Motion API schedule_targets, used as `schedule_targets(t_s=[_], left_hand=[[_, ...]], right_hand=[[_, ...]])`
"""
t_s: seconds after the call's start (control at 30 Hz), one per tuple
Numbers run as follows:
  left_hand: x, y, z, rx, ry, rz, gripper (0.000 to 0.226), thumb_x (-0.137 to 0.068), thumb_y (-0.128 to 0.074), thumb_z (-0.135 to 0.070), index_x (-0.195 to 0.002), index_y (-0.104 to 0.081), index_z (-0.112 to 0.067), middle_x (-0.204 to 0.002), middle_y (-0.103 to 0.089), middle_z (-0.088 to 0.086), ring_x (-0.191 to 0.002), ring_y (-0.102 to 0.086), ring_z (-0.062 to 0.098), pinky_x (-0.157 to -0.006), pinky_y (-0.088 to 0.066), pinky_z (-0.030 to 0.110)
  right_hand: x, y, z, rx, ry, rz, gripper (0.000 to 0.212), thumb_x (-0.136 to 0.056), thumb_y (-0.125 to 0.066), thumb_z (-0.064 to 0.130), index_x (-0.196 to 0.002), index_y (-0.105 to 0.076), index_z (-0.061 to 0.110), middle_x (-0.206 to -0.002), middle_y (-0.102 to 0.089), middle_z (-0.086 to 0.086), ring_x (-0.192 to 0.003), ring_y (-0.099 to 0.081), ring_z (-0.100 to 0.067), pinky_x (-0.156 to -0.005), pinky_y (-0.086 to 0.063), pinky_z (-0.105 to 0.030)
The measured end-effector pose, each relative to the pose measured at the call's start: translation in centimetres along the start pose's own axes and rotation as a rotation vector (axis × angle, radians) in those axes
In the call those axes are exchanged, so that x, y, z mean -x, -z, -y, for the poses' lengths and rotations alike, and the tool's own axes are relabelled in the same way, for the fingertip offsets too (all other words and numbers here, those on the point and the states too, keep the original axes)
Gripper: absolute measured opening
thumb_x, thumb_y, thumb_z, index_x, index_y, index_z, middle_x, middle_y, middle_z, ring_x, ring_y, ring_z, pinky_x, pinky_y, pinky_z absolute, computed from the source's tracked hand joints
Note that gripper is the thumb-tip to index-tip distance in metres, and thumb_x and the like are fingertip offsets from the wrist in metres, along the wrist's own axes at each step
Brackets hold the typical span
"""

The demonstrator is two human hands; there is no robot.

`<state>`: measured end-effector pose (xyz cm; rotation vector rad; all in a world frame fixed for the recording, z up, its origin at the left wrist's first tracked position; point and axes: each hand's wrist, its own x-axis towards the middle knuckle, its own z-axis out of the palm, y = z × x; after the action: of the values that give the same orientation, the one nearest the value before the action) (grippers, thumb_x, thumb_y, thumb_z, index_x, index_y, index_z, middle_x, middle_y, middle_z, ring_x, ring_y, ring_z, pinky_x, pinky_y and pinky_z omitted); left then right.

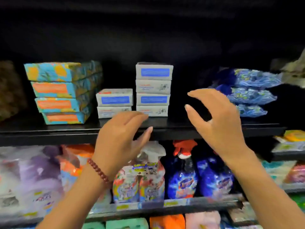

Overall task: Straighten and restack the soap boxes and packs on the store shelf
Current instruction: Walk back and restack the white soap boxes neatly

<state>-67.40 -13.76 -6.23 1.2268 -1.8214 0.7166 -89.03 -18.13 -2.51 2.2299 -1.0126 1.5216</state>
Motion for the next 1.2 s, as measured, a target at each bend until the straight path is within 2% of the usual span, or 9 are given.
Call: schedule_targets(t_s=[0.2,0.33,0.43,0.57,0.73,0.87,1.0,1.07,1.2], left_hand=[[-2.4,-2.9,2.0,0.004,0.091,0.251,0.036,-0.088,-0.058,-0.045,-0.091,-0.072,-0.012,-0.083,-0.069,0.002,-0.080,-0.064,0.025,-0.062,-0.053,0.038],[-2.2,-3.4,2.6,0.033,0.138,0.247,0.042,-0.086,-0.048,-0.052,-0.083,-0.073,-0.018,-0.080,-0.069,-0.006,-0.078,-0.063,0.017,-0.062,-0.051,0.033],[-2.2,-3.4,2.7,0.052,0.157,0.245,0.042,-0.085,-0.048,-0.053,-0.084,-0.073,-0.019,-0.081,-0.069,-0.007,-0.079,-0.063,0.015,-0.065,-0.051,0.032],[-2.2,-3.5,2.8,0.083,0.179,0.263,0.051,-0.084,-0.038,-0.058,-0.082,-0.072,-0.020,-0.079,-0.068,-0.009,-0.078,-0.060,0.014,-0.065,-0.049,0.033],[-2.2,-3.5,2.8,0.072,0.175,0.263,0.053,-0.084,-0.036,-0.058,-0.081,-0.072,-0.020,-0.077,-0.068,-0.008,-0.077,-0.060,0.014,-0.063,-0.050,0.036],[-2.1,-3.5,2.7,0.053,0.208,0.221,0.047,-0.083,-0.046,-0.060,-0.082,-0.073,-0.022,-0.078,-0.069,-0.009,-0.076,-0.062,0.010,-0.062,-0.051,0.031],[-2.9,-2.8,2.6,0.529,0.555,0.030,0.044,-0.072,-0.058,-0.065,-0.093,-0.070,-0.029,-0.082,-0.071,-0.019,-0.081,-0.064,-0.005,-0.071,-0.052,0.018],[-3.9,-2.1,2.7,0.774,0.675,-0.053,0.047,-0.071,-0.057,-0.066,-0.094,-0.070,-0.027,-0.082,-0.073,-0.016,-0.081,-0.067,-0.002,-0.075,-0.053,0.023],[-5.9,-0.2,2.4,1.068,0.646,0.028,0.033,-0.075,-0.062,-0.056,-0.091,-0.074,-0.030,-0.091,-0.075,-0.005,-0.086,-0.071,0.012,-0.068,-0.055,0.022]], right_hand=[[-8.2,-3.7,-1.4,-0.049,-0.005,0.158,0.043,-0.086,-0.064,0.032,-0.122,-0.056,0.010,-0.122,-0.056,-0.004,-0.114,-0.051,-0.018,-0.094,-0.037,-0.024],[-10.7,-6.5,-1.8,-0.105,-0.102,0.290,0.059,-0.086,-0.056,0.050,-0.135,-0.045,0.019,-0.124,-0.049,-0.006,-0.117,-0.045,-0.019,-0.092,-0.039,-0.029],[-11.6,-7.9,-1.9,-0.049,-0.191,0.398,0.051,-0.085,-0.055,0.054,-0.124,-0.050,0.022,-0.119,-0.052,-0.007,-0.106,-0.051,-0.021,-0.082,-0.044,-0.031],[-11.8,-7.8,-2.0,-0.203,-0.204,0.337,0.037,-0.077,-0.070,0.044,-0.105,-0.054,0.025,-0.109,-0.056,-0.005,-0.093,-0.055,-0.016,-0.072,-0.043,-0.025],[-12.9,-7.1,-1.9,-0.212,-0.272,0.390,0.079,-0.061,-0.085,0.035,-0.129,-0.047,0.020,-0.123,-0.046,0.000,-0.106,-0.049,-0.011,-0.088,-0.040,-0.021],[-11.2,-6.8,-1.2,-0.187,-0.140,0.239,0.079,-0.061,-0.086,0.027,-0.129,-0.049,0.011,-0.112,-0.034,0.002,-0.112,-0.043,-0.017,-0.095,-0.038,-0.022],[-8.4,-6.2,-0.8,-0.179,0.048,0.067,0.071,-0.060,-0.085,0.016,-0.121,-0.052,0.003,-0.115,-0.034,0.001,-0.112,-0.042,-0.020,-0.091,-0.036,-0.012],[-7.1,-5.8,-0.5,-0.209,0.105,0.022,0.069,-0.061,-0.085,0.014,-0.119,-0.051,-0.001,-0.115,-0.032,0.001,-0.111,-0.043,-0.022,-0.092,-0.041,-0.020],[-5.7,-5.5,0.3,-0.261,0.181,-0.047,0.060,-0.060,-0.081,0.003,-0.111,-0.050,-0.004,-0.113,-0.033,-0.005,-0.108,-0.041,-0.025,-0.088,-0.040,-0.019]])
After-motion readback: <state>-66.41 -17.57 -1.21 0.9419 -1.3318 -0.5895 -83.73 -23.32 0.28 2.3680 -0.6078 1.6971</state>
